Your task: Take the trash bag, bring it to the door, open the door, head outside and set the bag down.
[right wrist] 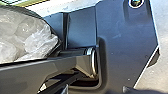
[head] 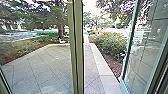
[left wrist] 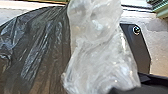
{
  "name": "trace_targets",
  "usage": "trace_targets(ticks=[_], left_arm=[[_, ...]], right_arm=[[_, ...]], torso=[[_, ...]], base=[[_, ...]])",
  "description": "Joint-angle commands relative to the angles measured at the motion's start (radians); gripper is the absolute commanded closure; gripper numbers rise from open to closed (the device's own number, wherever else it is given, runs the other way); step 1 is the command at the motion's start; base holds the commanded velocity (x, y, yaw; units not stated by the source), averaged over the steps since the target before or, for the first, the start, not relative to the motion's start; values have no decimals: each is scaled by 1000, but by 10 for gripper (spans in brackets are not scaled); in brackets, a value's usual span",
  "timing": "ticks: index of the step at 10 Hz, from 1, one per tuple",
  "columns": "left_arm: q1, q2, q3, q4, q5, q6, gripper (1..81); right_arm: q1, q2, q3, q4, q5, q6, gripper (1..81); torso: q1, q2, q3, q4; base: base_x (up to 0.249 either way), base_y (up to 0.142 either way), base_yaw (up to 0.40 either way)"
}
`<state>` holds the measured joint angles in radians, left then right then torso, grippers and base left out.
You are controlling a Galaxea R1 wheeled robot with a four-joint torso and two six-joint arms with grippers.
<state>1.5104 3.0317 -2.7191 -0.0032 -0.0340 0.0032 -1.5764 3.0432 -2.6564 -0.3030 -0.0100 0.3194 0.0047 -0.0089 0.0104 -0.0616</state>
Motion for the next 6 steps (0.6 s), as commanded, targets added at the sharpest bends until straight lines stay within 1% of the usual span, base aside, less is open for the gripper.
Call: trace_targets(ticks=[1, 6], left_arm=[[-58, -5, -1, 11, 46, 8, 811], [-58, -3, -1, 11, 46, 8, 811]], right_arm=[[51, 1, 9, -10, -48, -9, 10], [46, 4, 6, -8, -48, -8, 10]], torso=[[0, 0, 0, 0], [0, 0, 0, 0]], base=[[0, -100, 0], [0, -101, 0]])
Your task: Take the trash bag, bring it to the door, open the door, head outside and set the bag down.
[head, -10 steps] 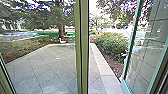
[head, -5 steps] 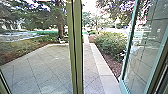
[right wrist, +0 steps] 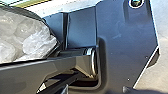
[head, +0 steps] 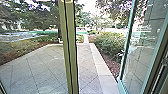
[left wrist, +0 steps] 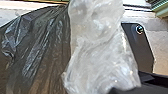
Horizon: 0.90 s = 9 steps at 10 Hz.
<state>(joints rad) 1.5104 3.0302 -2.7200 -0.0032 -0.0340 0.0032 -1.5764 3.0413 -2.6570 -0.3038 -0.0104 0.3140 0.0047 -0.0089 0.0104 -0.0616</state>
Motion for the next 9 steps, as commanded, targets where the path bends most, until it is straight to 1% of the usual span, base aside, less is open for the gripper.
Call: trace_targets(ticks=[1, 2, 3, 4, 5, 6, 7, 8, 9], left_arm=[[-58, -2, 0, 12, 46, 8, 811], [-58, -2, 0, 12, 46, 8, 811], [-58, -2, 0, 19, 46, 8, 811], [-58, -2, 0, 19, 46, 8, 811], [-58, -2, 0, 19, 46, 8, 811], [-58, -2, 0, 20, 46, 8, 811], [-58, -2, 0, 20, 46, 8, 811], [-58, -2, 0, 20, 46, 8, 811], [-58, -2, 0, 20, 46, 8, 811]], right_arm=[[45, 6, 3, -8, -46, -3, 10], [45, 6, 3, -9, -46, -3, 10], [46, 7, 3, -9, -46, -4, 10], [46, 7, 3, -9, -48, -4, 10], [48, 7, 3, -9, -48, -4, 10], [49, 6, 3, -8, -48, -3, 10], [48, 7, 3, -8, -48, -3, 10], [48, 7, 3, -8, -48, -3, 10], [48, 7, 3, -8, -48, -3, 10]], torso=[[0, 0, 0, 0], [0, 0, 0, 32], [0, 0, 0, 95], [0, 0, 0, 108], [0, 0, 0, 125], [0, 0, 0, 60], [0, 0, 0, 88], [0, 0, 0, 110], [0, 0, 0, 114]], base=[[0, -109, 0], [0, -109, 0], [0, -109, 0], [0, -109, 0], [0, -109, 0], [0, -109, 0], [0, -109, 0], [0, -109, 0], [0, -109, 0]])
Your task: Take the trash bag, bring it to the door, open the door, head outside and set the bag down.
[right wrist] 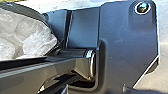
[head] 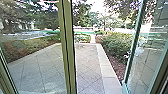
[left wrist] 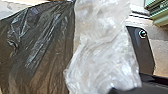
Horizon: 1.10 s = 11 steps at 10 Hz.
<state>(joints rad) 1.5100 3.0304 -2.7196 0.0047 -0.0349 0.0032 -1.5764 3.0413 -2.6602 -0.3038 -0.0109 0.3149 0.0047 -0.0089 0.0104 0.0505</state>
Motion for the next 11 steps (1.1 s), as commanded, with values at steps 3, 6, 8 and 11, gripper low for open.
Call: trace_targets(ticks=[3, 6, 8, 11], left_arm=[[-58, -2, 0, 12, 47, 8, 811], [-56, 4, 3, 14, 47, 8, 811], [-55, 7, 3, 21, 47, 8, 811], [-52, 4, 4, 21, 47, 8, 811]], right_arm=[[42, 6, 7, -7, -47, -3, 10], [38, 7, 2, -6, -47, -3, 10], [34, 7, 2, -8, -47, -2, 10], [31, 7, 2, -6, -47, -3, 10]], torso=[[0, 0, 0, 0], [0, 0, 0, 0], [0, 0, 0, 0], [0, 0, 0, 0]], base=[[0, -109, 0], [0, -107, 0], [0, -100, 0], [0, -99, 0]])
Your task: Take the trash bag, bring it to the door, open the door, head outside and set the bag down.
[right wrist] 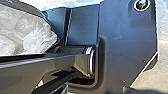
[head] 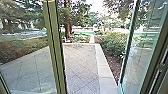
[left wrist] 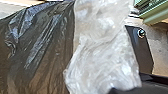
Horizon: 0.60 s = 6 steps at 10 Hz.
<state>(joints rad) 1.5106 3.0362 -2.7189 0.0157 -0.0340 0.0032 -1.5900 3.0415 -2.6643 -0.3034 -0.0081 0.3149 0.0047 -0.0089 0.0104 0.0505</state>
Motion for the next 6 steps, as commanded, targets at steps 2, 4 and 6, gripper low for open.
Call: trace_targets(ticks=[2, 4, 6], left_arm=[[-53, -2, 4, 10, 46, 8, 811], [-53, -2, 4, 10, 46, 8, 811], [-53, 1, 4, 10, 46, 8, 811]], right_arm=[[40, 9, 6, -6, -50, -2, 10], [41, 9, 6, -6, -50, -2, 10], [41, 10, 6, -6, -50, -2, 10]], torso=[[0, 0, 0, 0], [0, 0, 0, 0], [0, 0, 0, 0]], base=[[0, -90, 0], [0, -89, 0], [0, -86, 0]])
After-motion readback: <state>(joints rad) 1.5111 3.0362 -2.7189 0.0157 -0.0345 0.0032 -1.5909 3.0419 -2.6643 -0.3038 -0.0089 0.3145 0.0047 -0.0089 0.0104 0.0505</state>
